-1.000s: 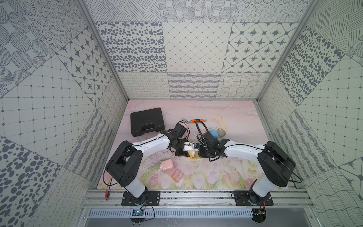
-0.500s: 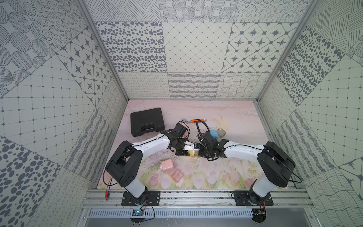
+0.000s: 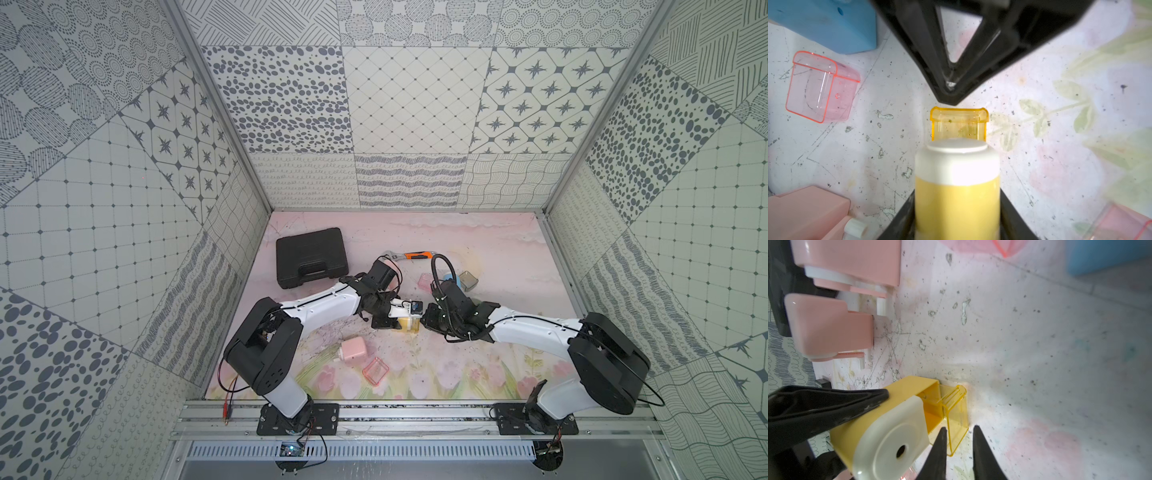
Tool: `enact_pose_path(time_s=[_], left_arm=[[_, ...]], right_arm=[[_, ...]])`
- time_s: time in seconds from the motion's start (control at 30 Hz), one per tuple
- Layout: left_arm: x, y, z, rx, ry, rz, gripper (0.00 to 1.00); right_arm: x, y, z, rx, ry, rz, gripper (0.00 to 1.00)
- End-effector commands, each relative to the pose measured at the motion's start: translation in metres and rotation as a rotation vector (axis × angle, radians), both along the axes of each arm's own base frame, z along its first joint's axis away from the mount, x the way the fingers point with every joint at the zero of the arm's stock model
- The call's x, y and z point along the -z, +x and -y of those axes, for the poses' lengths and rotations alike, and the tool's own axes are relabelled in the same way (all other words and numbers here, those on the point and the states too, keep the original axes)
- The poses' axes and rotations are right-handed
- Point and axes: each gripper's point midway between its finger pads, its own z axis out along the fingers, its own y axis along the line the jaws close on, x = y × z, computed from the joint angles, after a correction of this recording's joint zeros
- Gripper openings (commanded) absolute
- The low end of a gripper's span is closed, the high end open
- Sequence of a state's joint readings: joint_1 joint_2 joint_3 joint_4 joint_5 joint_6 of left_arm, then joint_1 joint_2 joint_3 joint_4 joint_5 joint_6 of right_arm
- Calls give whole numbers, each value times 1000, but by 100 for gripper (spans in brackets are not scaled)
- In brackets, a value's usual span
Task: Put the tray back into the pencil sharpener
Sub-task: Close the container of the pencil sharpener.
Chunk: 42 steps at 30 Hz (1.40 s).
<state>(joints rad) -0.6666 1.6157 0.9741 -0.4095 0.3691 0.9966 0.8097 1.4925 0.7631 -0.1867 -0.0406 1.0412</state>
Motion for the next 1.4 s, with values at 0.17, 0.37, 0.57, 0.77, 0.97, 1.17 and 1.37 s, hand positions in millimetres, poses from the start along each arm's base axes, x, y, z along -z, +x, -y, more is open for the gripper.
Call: enact_pose_path(time_s=[0.17, 0.37, 0.57, 0.77, 0.97, 1.17, 1.37], left_arm=[[1, 10, 3, -36, 0, 27, 39], [-1, 12, 5, -38, -11, 32, 38], [-1, 14, 8, -49, -27, 26, 37], [-3, 16, 12, -64, -49, 22, 37], [-4, 17, 13, -69, -55, 21, 36], [-11, 21, 15, -95, -76, 30, 34], [-54, 34, 18, -264, -210, 77, 15]], right_arm=[[11, 4, 7, 42, -92, -37, 13], [15, 7, -32, -42, 31, -35, 13], [21, 7, -43, -50, 74, -32, 14], [25, 6, -48, -54, 115, -27, 13], [19, 7, -59, -77, 179, -17, 13], [13, 6, -42, -29, 149, 8, 18], [-20, 4, 8, 76, 21, 98, 23]])
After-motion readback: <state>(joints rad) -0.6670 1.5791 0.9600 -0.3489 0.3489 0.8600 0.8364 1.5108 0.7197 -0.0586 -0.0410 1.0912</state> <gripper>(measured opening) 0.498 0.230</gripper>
